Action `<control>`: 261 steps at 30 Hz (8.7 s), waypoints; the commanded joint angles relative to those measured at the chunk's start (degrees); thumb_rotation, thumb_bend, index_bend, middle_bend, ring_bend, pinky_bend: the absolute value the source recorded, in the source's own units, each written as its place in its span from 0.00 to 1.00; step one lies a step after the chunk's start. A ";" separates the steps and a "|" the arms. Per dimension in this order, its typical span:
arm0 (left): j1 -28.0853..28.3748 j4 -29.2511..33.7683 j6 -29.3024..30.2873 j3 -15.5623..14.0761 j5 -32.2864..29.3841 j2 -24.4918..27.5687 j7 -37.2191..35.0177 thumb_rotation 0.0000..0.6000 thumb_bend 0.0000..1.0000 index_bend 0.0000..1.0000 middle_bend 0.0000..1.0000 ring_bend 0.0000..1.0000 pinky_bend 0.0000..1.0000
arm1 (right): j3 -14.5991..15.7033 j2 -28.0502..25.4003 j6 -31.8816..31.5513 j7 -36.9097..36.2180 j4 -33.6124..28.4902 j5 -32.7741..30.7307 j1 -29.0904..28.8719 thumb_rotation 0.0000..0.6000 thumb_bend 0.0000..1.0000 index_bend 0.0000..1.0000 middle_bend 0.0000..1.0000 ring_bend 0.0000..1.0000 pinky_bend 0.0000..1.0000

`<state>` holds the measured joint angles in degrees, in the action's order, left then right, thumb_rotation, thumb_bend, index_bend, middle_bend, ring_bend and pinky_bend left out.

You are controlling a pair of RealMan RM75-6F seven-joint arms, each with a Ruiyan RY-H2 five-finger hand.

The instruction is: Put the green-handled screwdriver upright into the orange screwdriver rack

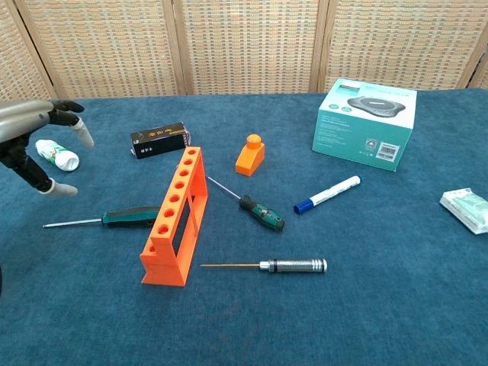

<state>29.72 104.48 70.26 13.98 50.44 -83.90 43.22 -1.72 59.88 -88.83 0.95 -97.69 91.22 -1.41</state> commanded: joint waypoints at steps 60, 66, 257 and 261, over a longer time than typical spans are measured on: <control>12.55 -19.55 0.51 -0.35 -14.42 -20.39 6.43 1.00 0.30 0.47 0.00 0.00 0.00 | -0.04 -0.94 -0.45 -4.19 0.60 0.32 0.14 1.00 0.26 0.00 0.00 0.00 0.00; 12.49 -19.75 0.77 -0.39 -13.83 -20.65 5.66 1.00 0.32 0.52 0.00 0.00 0.00 | 0.00 -0.92 -0.55 -4.23 0.64 0.45 0.18 1.00 0.26 0.00 0.00 0.00 0.00; -3.35 15.73 8.52 -4.59 13.60 11.41 -29.92 1.00 0.36 0.28 0.00 0.00 0.00 | 0.15 -0.28 0.11 -2.03 0.49 0.26 -0.11 1.00 0.26 0.00 0.00 0.00 0.00; -7.69 13.04 14.23 -9.14 20.29 12.52 -27.58 1.00 0.36 0.24 0.00 0.00 0.00 | 0.26 -0.03 0.20 -0.88 0.27 0.41 -0.12 1.00 0.26 0.00 0.00 0.00 0.00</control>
<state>25.23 119.55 80.84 8.16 66.70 -72.86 13.54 -1.51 59.76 -88.68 -0.22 -97.33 91.57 -1.53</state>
